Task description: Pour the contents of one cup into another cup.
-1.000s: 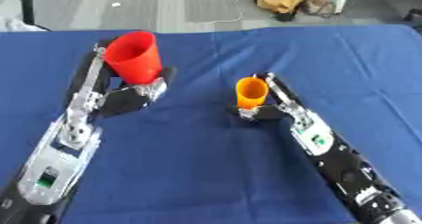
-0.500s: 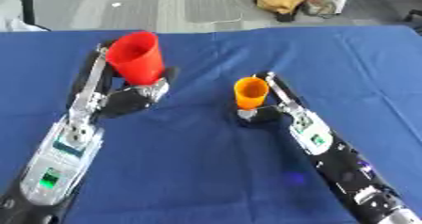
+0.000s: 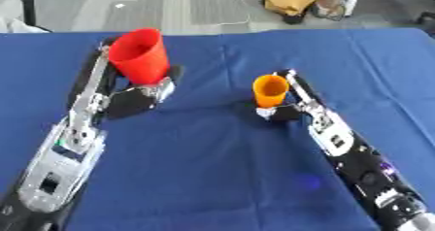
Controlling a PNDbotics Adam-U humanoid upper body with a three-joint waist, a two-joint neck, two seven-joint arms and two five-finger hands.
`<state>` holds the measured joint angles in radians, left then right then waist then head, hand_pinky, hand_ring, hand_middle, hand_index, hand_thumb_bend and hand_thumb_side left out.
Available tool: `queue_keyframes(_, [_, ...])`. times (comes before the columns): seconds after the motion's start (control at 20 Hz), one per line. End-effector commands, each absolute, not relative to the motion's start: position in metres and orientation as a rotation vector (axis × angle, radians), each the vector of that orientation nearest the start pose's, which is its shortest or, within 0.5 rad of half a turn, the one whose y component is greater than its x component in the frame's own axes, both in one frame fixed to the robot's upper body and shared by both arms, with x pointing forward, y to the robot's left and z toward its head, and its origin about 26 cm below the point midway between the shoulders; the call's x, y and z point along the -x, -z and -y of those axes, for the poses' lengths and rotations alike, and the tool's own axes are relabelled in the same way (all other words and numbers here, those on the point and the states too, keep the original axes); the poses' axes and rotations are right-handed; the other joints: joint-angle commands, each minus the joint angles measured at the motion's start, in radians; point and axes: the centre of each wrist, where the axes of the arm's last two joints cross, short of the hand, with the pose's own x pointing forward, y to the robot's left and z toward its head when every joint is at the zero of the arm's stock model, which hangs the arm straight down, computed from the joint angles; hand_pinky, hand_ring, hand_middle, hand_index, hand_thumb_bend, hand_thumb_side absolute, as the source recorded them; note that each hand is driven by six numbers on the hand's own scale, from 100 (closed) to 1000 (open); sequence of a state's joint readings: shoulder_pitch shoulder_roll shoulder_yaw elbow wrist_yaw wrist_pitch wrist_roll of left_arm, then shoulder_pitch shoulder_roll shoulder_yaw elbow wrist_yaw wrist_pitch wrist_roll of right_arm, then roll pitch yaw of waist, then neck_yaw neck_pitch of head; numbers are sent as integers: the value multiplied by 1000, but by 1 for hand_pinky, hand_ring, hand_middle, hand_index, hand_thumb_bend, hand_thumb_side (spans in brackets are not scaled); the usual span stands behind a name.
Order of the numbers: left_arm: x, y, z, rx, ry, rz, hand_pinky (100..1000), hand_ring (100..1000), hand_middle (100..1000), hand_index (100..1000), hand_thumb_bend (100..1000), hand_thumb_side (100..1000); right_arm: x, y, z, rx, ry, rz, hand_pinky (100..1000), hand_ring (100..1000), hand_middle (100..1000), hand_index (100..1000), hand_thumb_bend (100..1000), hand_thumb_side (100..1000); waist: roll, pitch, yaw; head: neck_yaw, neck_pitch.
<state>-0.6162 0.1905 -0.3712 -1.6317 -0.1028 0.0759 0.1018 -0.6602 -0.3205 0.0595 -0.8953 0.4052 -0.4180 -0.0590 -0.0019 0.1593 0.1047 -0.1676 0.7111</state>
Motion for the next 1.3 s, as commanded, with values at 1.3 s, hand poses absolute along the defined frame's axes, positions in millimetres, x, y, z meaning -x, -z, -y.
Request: queue_keyframes(1.3, [-347,-157,-125,62,813,2029,100,281,288,587,347,211,-444,-255,310,676,-905,2357,636,646,278,539,151,100,-35,-54,-16,34,-7])
